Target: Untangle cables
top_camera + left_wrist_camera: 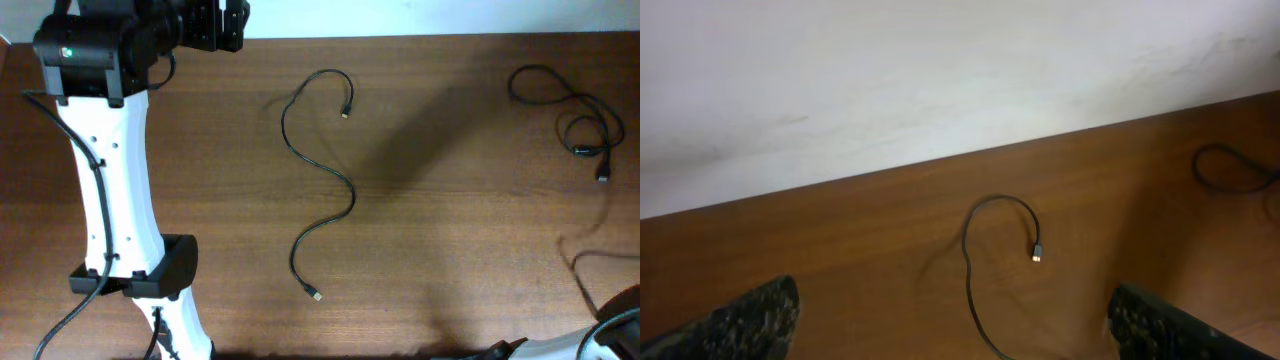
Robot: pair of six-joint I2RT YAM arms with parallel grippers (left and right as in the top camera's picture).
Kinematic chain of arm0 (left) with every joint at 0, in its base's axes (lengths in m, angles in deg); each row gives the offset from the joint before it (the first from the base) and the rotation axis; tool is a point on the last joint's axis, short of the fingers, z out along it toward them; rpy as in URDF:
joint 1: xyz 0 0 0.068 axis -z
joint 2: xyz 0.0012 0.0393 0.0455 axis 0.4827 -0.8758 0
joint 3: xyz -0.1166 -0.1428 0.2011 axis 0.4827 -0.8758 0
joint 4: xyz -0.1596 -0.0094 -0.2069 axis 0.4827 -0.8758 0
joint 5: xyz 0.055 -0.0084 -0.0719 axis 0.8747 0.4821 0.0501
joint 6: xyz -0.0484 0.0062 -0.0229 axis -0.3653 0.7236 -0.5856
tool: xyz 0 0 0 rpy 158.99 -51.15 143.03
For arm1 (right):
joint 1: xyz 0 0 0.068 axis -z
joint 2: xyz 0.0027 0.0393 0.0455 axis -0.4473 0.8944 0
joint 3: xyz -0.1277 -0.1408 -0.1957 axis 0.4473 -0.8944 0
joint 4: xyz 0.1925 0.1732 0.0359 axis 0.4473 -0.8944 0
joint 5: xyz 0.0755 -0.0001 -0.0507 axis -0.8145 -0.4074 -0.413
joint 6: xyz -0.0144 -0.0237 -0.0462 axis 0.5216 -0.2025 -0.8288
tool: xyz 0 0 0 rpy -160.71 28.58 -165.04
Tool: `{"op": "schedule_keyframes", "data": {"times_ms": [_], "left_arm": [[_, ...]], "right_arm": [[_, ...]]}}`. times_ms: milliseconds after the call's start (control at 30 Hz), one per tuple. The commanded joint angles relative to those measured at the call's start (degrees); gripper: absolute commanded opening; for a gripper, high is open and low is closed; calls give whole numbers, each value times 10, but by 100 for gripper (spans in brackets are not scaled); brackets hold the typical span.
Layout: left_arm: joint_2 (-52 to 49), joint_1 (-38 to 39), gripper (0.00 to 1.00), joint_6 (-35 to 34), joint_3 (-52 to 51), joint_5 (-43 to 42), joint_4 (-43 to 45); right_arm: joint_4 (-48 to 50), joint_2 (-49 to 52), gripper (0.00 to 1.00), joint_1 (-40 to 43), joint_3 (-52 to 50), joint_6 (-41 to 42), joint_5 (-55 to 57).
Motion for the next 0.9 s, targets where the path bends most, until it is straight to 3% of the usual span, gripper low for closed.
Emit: {"op": "schedule_keyframes", "data": {"times_ms": [0,67,233,300,467,600,700,867], "left_arm": [[3,2,99,11,-2,-6,6],[3,4,99,11,-2,-6,6],[3,5,99,12,-2,-3,-2],[2,5,99,11,-2,0,1],[2,5,99,11,-2,0,-11],[1,5,99,11,-2,0,2],[-6,5,99,11,-2,0,10],[-27,5,99,11,-2,0,5]], "right_arm": [[13,-18,4,-38,-78,40,-39],[-9,-19,4,-72,-116,153,-40],[-135,-72,4,-77,-116,121,-37],[-65,-105,4,-66,-116,109,0],[276,-107,4,-74,-107,179,36],[445,-103,4,-129,15,163,68],[435,-58,4,-176,100,108,147],[267,21,4,-192,133,90,145]]}}
